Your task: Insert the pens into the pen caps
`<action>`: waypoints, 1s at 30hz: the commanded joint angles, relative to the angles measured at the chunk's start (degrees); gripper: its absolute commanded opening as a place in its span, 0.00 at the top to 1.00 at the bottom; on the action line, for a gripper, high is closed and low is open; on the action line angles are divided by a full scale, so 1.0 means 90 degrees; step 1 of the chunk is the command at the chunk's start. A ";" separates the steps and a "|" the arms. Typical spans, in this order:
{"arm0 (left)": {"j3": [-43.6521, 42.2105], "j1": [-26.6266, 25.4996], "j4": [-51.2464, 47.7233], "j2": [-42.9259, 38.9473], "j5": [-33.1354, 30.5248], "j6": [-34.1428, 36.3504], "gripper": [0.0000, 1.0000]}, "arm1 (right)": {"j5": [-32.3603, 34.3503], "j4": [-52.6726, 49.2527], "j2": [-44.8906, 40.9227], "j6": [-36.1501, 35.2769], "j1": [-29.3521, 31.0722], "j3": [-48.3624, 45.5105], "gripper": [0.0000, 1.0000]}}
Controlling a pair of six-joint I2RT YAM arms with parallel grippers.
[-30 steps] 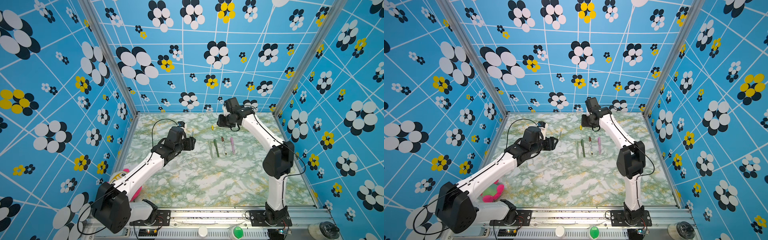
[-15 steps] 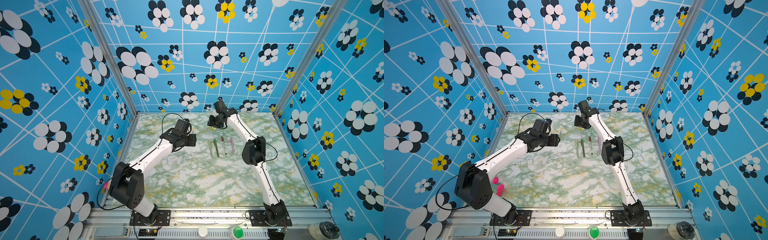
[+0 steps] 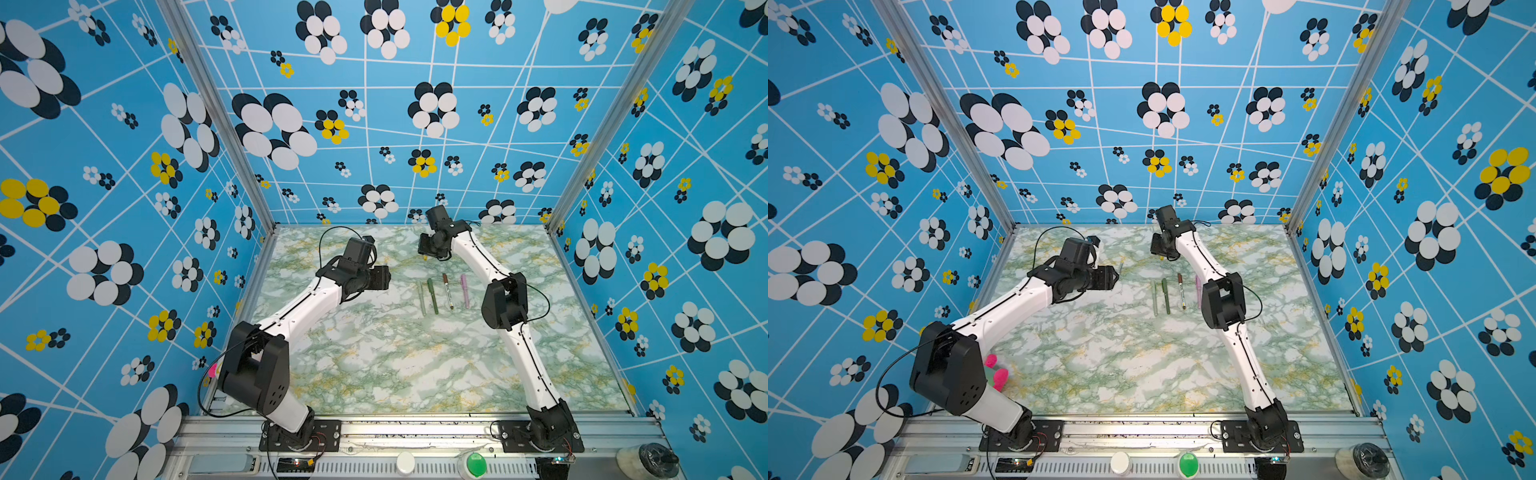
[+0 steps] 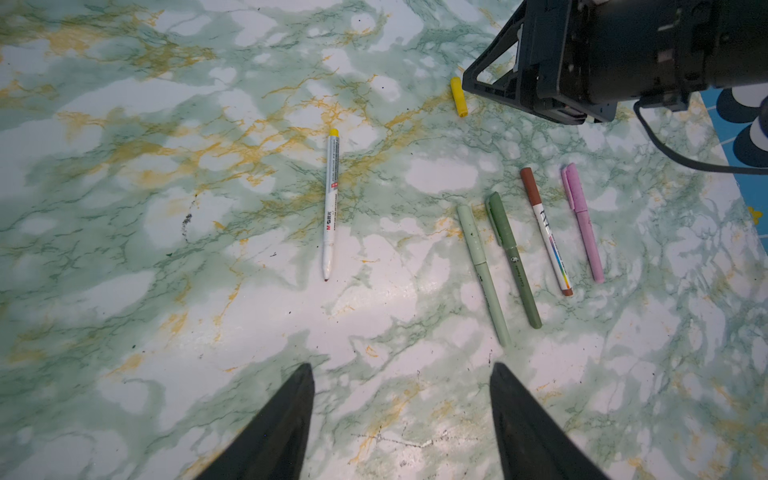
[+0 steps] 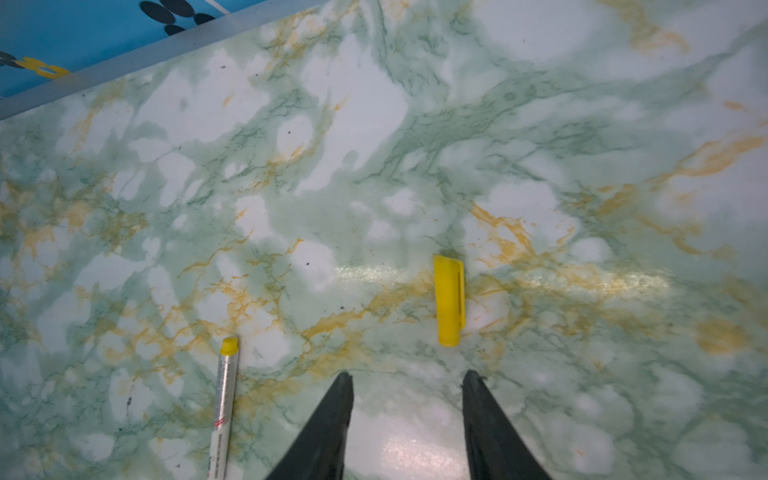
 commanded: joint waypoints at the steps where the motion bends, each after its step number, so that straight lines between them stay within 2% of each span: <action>1: 0.0238 0.0156 -0.0049 0.0582 0.0181 0.0018 0.35 | 0.0052 0.0178 0.0076 0.0125 -0.0038 -0.0060 0.55; 8: 0.1259 0.0180 -0.0652 0.1818 -0.0086 0.0240 0.42 | -0.0139 0.0226 -0.0189 0.0106 -0.0038 -0.0083 0.55; 17: 0.2400 0.0173 -0.1261 0.2990 -0.0721 0.0543 0.52 | -0.0447 0.0458 -0.0783 0.0077 -0.0022 -0.0431 0.55; 22: 0.2884 0.0160 -0.1485 0.3436 -0.0982 0.0697 0.56 | -0.0539 0.0533 -0.1044 0.0022 0.0025 -0.0513 0.55; 23: 0.2972 0.0177 -0.1523 0.3518 -0.1003 0.0730 0.61 | -0.0559 0.0552 -0.1066 0.0000 0.0030 -0.0510 0.55; 30: 0.3461 0.0174 -0.1738 0.3934 -0.1001 0.0986 0.64 | -0.0683 0.0483 -0.1019 0.0024 0.0032 -0.0335 0.55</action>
